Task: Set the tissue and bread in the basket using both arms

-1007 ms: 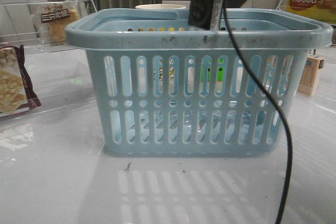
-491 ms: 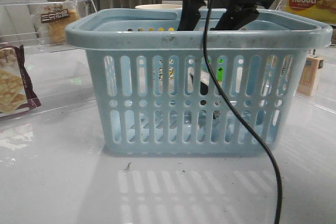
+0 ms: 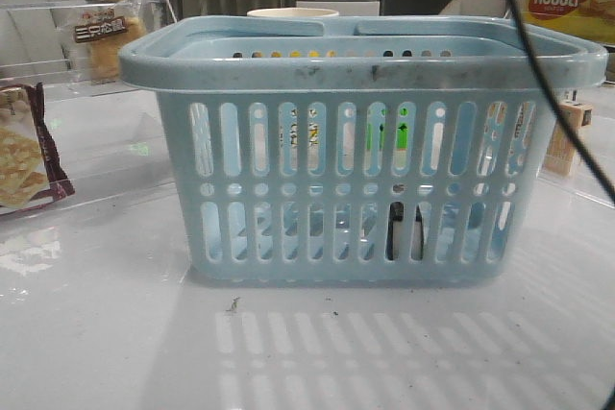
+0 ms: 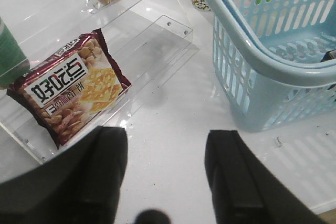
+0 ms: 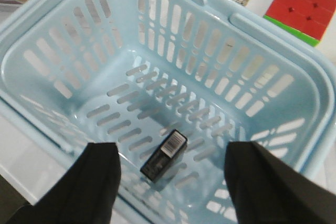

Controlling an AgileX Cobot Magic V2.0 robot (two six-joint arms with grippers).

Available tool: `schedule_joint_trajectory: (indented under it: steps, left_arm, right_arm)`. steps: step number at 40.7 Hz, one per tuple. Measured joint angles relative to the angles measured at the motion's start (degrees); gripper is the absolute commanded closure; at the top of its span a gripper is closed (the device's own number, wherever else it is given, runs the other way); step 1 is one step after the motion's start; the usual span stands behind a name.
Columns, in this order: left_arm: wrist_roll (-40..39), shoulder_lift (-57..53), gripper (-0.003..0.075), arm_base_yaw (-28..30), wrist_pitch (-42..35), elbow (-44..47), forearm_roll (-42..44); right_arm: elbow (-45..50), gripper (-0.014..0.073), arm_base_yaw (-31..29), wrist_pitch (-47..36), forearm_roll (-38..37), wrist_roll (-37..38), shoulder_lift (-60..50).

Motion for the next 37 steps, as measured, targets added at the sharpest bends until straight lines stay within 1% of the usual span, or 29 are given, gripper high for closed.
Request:
schedule_joint_trajectory:
  steps: [10,14,21,26,31,34,36,37]
  left_arm:
    - [0.0,0.0,0.0321,0.0,0.0,0.0,0.0]
    - [0.0,0.0,0.0321,0.0,0.0,0.0,0.0]
    - [0.0,0.0,0.0321,0.0,0.0,0.0,0.0]
    - [0.0,0.0,0.0321,0.0,0.0,0.0,0.0]
    - [0.0,0.0,0.032,0.0,0.0,0.0,0.0]
    - [0.0,0.2,0.0295,0.0,-0.4,0.0,0.0]
    - [0.0,0.6,0.0255,0.0,-1.2,0.0,0.0]
    - [0.0,1.1,0.0218,0.0,-1.8,0.0,0.1]
  right_arm:
    - [12.7,0.0055,0.0,0.1,-0.7,-0.1,-14.6]
    - [18.5,0.0055,0.0,-1.6,-0.7,0.3,-20.1]
    - [26.8,0.0055,-0.6,-5.1,-0.8,3.1,-28.1]
    - [30.0,0.0055,-0.6,-5.9,-0.9,3.6,-31.3]
    - [30.7,0.0055,-0.6,-5.8,-0.9,3.7,-32.0]
    - [30.7,0.0055,-0.6,-5.6,-0.9,3.7,-32.0]
    - [30.7,0.0055,-0.6,-5.5,-0.9,3.7,-32.0]
    - [30.7,0.0055,-0.6,-5.5,-0.9,3.7,-32.0]
